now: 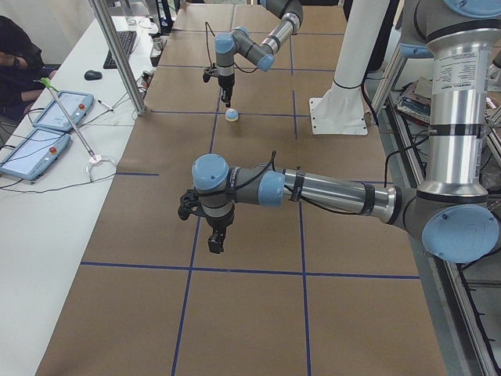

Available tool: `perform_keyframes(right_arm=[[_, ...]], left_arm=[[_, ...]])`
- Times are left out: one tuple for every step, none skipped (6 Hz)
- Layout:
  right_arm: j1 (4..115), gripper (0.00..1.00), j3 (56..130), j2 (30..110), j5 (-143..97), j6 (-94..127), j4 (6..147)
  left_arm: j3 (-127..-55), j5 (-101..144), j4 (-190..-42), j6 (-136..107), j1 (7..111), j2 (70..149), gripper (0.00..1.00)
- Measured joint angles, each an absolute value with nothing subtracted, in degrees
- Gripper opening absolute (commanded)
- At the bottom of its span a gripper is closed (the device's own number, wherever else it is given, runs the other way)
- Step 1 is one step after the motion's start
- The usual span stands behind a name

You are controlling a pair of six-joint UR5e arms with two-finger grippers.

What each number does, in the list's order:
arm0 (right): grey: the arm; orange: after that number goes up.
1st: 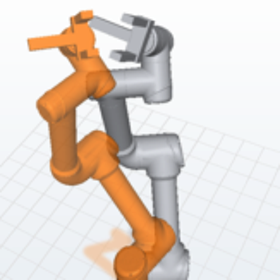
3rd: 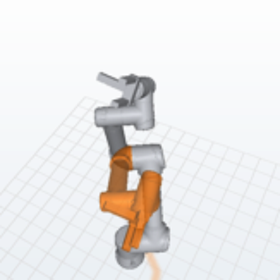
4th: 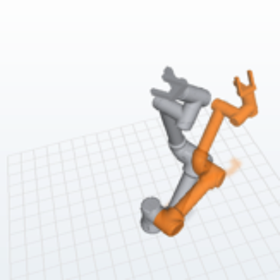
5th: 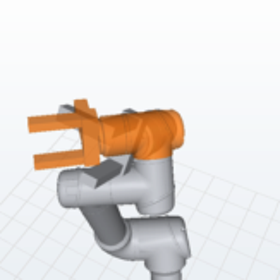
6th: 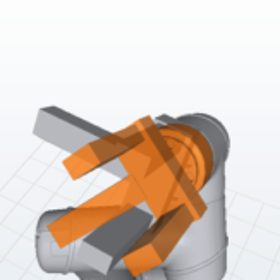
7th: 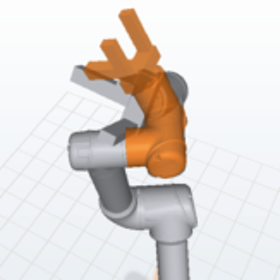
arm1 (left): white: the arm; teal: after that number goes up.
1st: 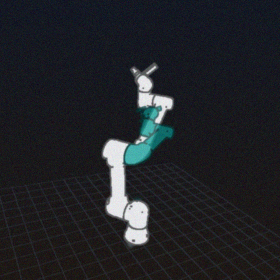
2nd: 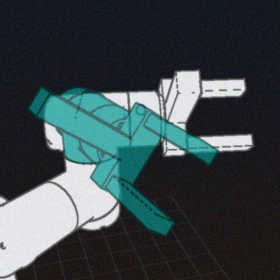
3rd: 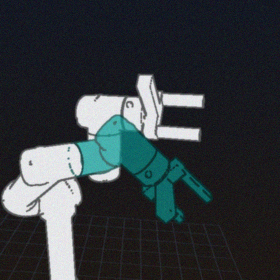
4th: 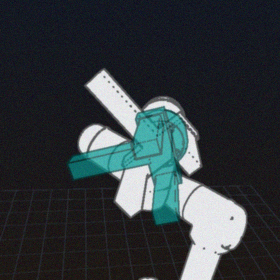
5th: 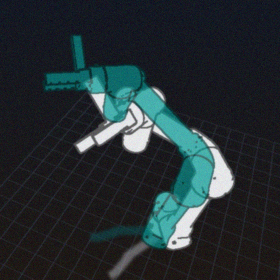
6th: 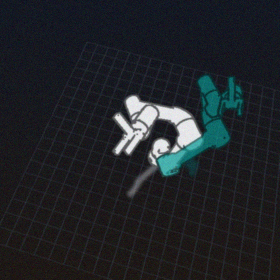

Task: Place and press bell with both arms

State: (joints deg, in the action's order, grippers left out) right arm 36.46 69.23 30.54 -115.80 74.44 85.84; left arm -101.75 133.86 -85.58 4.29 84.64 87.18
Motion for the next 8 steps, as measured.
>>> perform_keyframes(right_arm=[[38.29, 1.0, 69.64, 30.93, -117.0, 74.03, 86.08], [42.04, 1.0, 70.06, 32.22, -119.95, 71.26, 86.95], [46.91, 1.0, 71.7, 34.76, -123.48, 64.68, 89.8], [52.07, 1.0, 75.75, 39.16, -125.76, 54.22, 95.33], [57.25, 1.0, 81.64, 45.32, -126.66, 41.17, 101.91], [62.45, 1.0, 88.15, 53.6, -126.89, 27.0, 106.27], [66.74, 1.0, 94.12, 62.51, -127.37, 15.9, 107.67], [70.01, 1.0, 99.76, 70.96, -128.02, 9.34, 107.95]], left_arm=[[-101.73, 133.78, -85.64, 4.36, 84.64, 87.03, 1.0], [-101.66, 133.66, -85.82, 4.53, 84.62, 86.06, 1.0], [-101.57, 133.23, -85.88, 4.56, 84.58, 84.76, 1.0], [-101.62, 132.61, -85.88, 4.63, 84.58, 83.94, 1.0], [-102.06, 132.4, -85.63, 4.6, 84.95, 83.53, 1.0], [-102.77, 132.27, -85.39, 4.5, 85.96, 82.63, 1.0], [-103.2, 132.08, -85.47, 4.48, 86.89, 81.42, 1.0], [-103.4, 131.97, -85.62, 4.5, 87.29, 80.75, 1.0]])
